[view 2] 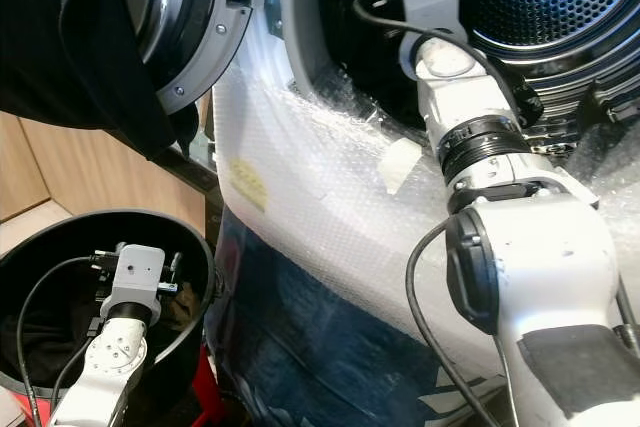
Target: Clothes washing
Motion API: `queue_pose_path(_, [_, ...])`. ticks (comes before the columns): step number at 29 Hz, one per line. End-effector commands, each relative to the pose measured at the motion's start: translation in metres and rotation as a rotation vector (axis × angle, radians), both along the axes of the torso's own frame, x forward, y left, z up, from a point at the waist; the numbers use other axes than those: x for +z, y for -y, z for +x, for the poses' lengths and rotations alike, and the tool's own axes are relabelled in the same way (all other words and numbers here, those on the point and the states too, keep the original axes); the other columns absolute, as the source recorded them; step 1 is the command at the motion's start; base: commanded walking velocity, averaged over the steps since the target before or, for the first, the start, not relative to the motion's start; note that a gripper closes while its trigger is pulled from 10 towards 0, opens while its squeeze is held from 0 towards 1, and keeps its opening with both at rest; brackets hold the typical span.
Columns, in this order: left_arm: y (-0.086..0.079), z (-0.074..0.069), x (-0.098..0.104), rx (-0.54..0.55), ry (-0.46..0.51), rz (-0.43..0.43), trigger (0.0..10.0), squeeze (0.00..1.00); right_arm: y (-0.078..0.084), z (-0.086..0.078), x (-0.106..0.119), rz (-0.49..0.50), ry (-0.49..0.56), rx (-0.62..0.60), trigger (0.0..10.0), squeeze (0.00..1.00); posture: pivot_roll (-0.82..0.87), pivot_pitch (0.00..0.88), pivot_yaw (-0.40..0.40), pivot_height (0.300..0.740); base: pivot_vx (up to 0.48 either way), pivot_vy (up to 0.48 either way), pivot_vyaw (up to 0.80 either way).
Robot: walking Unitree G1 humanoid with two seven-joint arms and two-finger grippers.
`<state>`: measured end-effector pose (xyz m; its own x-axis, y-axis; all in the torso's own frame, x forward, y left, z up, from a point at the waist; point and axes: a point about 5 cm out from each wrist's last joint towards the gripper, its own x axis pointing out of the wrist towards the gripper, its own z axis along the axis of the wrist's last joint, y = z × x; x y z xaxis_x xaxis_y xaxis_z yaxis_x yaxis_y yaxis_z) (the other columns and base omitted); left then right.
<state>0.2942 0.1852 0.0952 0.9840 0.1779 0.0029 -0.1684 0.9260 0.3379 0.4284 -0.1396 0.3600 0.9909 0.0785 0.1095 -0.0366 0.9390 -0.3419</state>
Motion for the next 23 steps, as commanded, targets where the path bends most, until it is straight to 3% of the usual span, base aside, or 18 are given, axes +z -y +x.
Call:
queue_pose_path(1, [0.006,0.001,0.003,-0.018,0.011,-0.007,10.0,0.0,0.008,0.0,0.0,0.01,-0.005,-0.013,10.0,1.0,0.25,0.0,-0.22,0.74,0.0,0.0,0.0])
queue_pose_path(4, [0.006,0.002,0.005,-0.015,0.022,-0.003,10.0,0.0,0.01,-0.001,0.003,-0.008,0.012,-0.008,10.0,1.0,0.24,0.0,-0.229,0.74,0.0,0.0,0.0])
queue_pose_path(6, [0.007,0.004,0.008,-0.011,0.037,0.004,10.0,0.0,0.01,-0.001,0.001,-0.122,0.017,-0.007,10.0,1.0,0.24,0.0,-0.237,0.74,0.0,0.0,0.0])
queue_pose_path(11, [0.005,0.005,0.013,0.02,0.058,-0.037,10.0,0.0,0.013,-0.001,0.002,0.034,0.025,0.024,10.0,1.0,0.21,0.0,-0.217,0.74,0.0,0.0,0.0])
queue_pose_path(13, [0.009,0.007,0.013,-0.015,0.048,-0.015,10.0,0.0,0.018,-0.002,0.01,0.123,0.049,0.024,10.0,1.0,0.2,0.0,-0.204,0.74,0.0,0.0,0.0])
queue_pose_path(15, [0.009,0.008,0.013,-0.021,0.047,-0.017,10.0,0.0,0.02,-0.003,0.013,0.136,0.053,0.018,10.0,1.0,0.19,0.0,-0.194,0.74,0.0,0.0,0.0])
queue_pose_path(18, [0.012,0.01,0.014,-0.034,0.048,-0.017,10.0,0.0,0.034,-0.006,0.023,0.085,0.093,-0.059,10.0,1.0,0.18,0.0,-0.19,0.74,0.0,0.0,0.0])
queue_pose_path(22, [0.011,0.01,0.013,-0.037,0.04,-0.018,10.0,0.0,0.078,-0.014,0.032,0.2,0.165,-0.305,10.0,1.0,0.17,0.0,-0.182,0.74,0.0,0.0,0.0])
queue_pose_path(23, [0.011,0.01,0.013,-0.038,0.039,-0.017,10.0,0.0,0.081,-0.015,0.033,0.211,0.169,-0.318,10.0,1.0,0.17,0.0,-0.18,0.74,0.0,0.0,0.0])
